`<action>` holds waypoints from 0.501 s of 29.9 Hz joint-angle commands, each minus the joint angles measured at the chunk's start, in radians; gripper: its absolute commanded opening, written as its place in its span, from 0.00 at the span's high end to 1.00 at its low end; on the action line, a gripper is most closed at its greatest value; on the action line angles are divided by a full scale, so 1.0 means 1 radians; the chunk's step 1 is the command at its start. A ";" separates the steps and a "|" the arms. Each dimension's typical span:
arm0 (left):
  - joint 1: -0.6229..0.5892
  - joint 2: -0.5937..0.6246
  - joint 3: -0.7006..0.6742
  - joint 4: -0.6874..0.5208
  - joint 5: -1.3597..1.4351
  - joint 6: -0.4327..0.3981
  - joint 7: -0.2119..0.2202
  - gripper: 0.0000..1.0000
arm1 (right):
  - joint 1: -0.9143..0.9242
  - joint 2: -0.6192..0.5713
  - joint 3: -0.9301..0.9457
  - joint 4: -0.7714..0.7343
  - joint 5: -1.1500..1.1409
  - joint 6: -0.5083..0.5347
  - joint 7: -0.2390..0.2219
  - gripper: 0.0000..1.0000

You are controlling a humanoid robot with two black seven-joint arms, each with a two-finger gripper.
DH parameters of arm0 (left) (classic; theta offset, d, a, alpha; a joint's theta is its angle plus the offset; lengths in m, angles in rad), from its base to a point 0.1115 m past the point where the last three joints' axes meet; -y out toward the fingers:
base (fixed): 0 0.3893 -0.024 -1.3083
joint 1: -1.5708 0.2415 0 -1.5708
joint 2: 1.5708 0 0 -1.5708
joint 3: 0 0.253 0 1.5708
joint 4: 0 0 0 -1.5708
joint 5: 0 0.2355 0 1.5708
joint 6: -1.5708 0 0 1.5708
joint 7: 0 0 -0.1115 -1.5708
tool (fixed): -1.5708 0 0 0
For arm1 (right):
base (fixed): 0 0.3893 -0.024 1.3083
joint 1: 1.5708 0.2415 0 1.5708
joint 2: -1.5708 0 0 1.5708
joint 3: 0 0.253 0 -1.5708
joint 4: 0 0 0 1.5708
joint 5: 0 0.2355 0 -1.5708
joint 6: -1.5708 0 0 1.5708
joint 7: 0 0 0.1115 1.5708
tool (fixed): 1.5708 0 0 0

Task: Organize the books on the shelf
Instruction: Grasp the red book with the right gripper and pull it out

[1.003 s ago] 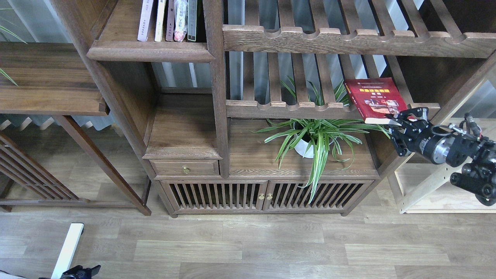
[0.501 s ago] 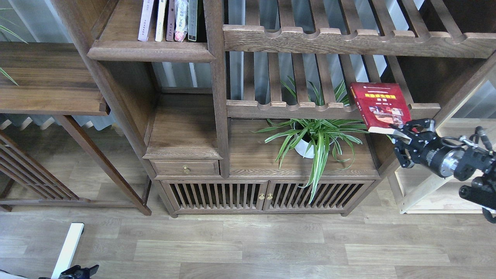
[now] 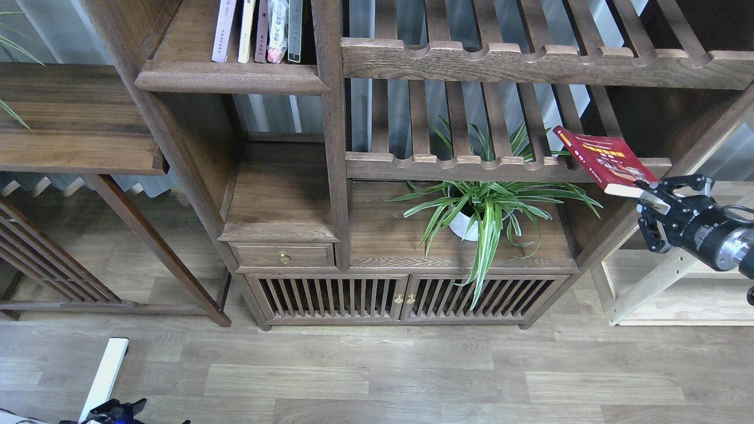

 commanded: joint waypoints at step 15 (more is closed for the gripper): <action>0.000 -0.008 0.000 0.009 -0.002 0.001 -0.012 0.11 | 0.000 -0.233 0.000 0.187 -0.040 0.000 0.000 0.99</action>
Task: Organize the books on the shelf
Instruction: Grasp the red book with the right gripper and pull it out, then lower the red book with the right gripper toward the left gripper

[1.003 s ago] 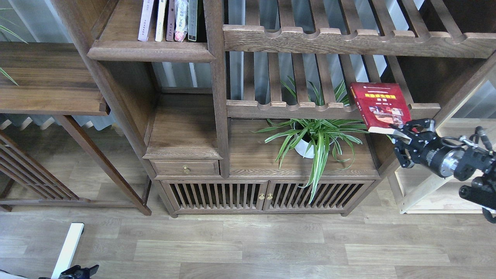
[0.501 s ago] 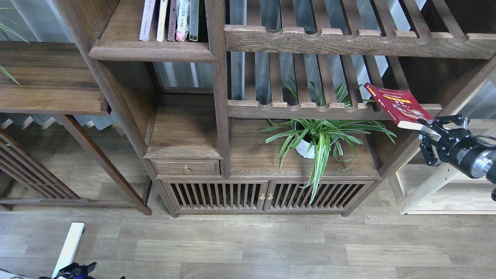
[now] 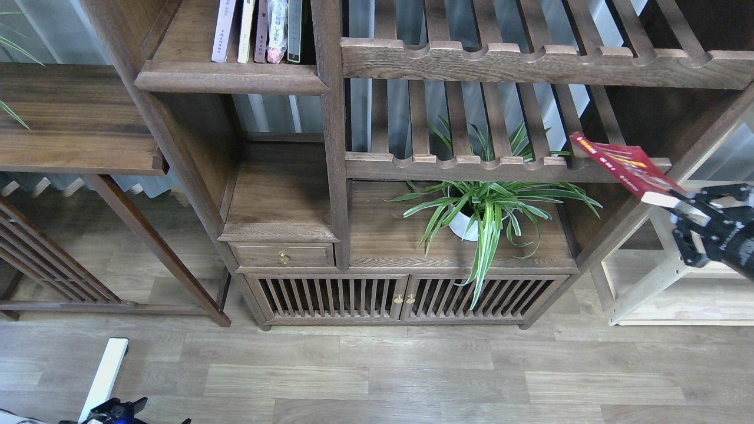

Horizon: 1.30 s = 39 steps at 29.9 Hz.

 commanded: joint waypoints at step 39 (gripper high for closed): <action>-0.285 -0.037 -0.015 0.026 -0.003 -0.021 0.020 0.11 | -0.203 -0.131 -0.010 0.068 -0.196 0.000 0.000 0.98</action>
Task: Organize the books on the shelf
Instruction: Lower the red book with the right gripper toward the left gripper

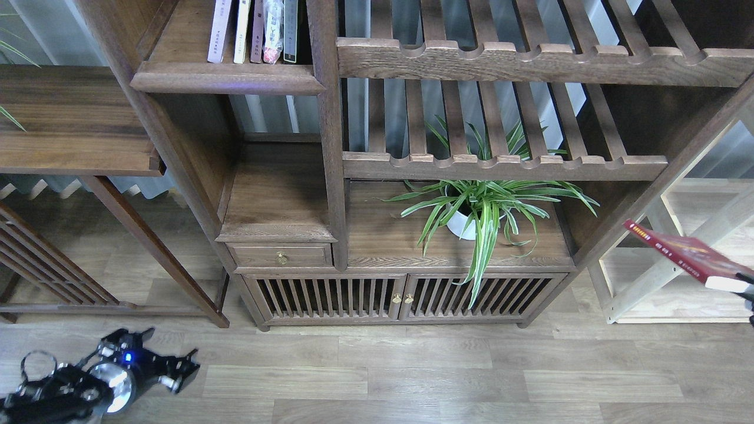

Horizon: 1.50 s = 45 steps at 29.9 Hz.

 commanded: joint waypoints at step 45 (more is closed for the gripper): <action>-0.501 -0.451 0.178 0.204 0.437 -0.838 0.081 0.09 | 0.064 0.467 -0.041 -0.010 -0.177 0.177 0.000 0.97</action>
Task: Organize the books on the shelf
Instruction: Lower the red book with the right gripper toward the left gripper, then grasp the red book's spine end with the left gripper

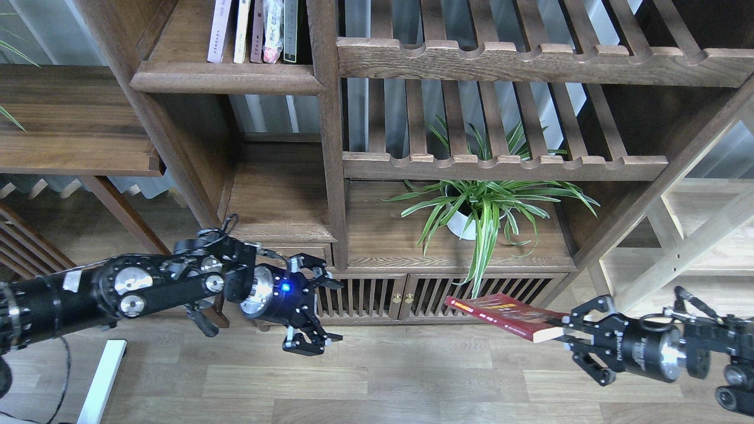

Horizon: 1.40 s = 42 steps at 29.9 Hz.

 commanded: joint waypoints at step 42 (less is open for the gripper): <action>-0.046 -0.238 0.069 0.308 0.071 0.151 -0.019 0.12 | 0.391 0.311 -0.179 0.009 0.312 0.168 0.000 0.97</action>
